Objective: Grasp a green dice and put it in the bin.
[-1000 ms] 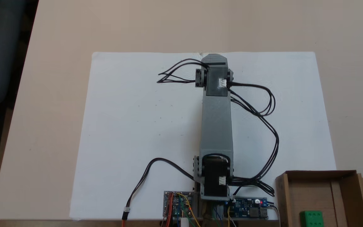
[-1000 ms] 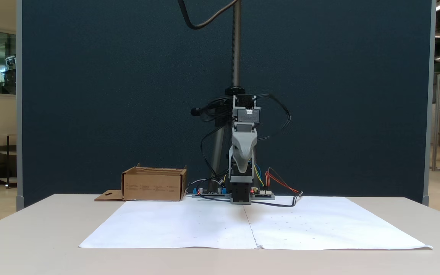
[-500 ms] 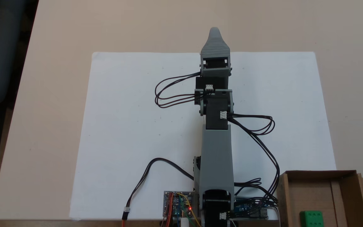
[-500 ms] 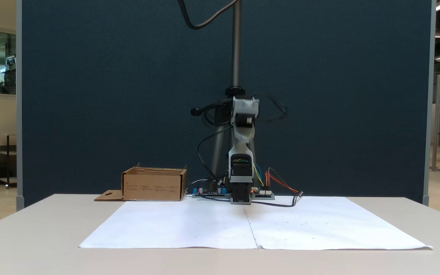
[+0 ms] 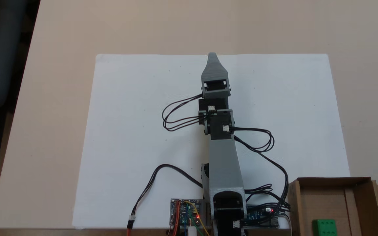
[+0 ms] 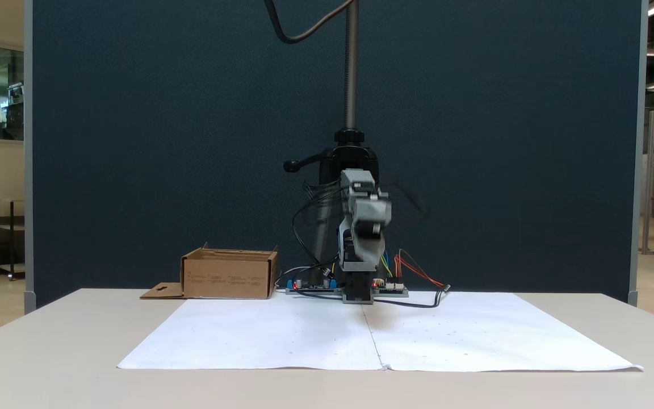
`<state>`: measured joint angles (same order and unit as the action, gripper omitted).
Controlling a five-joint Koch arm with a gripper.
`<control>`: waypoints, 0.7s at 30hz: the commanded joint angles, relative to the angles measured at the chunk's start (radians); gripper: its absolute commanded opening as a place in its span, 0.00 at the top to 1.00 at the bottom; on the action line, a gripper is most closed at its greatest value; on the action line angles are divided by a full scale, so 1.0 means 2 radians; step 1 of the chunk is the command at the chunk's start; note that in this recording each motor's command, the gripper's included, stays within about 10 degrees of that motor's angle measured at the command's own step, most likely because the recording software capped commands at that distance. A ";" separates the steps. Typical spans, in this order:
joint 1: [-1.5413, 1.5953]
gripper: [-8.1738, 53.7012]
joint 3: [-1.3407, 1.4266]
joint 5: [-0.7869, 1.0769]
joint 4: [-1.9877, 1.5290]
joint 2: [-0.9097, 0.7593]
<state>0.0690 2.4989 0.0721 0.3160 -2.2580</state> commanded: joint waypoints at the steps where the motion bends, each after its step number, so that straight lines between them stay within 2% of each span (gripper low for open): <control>1: 0.002 0.18 0.015 0.034 0.083 -0.058; 8: 0.002 0.18 0.109 0.032 0.196 -0.058; 21: -0.032 0.18 0.183 0.033 0.405 -0.058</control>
<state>0.0046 2.8793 0.0721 0.9910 -2.2580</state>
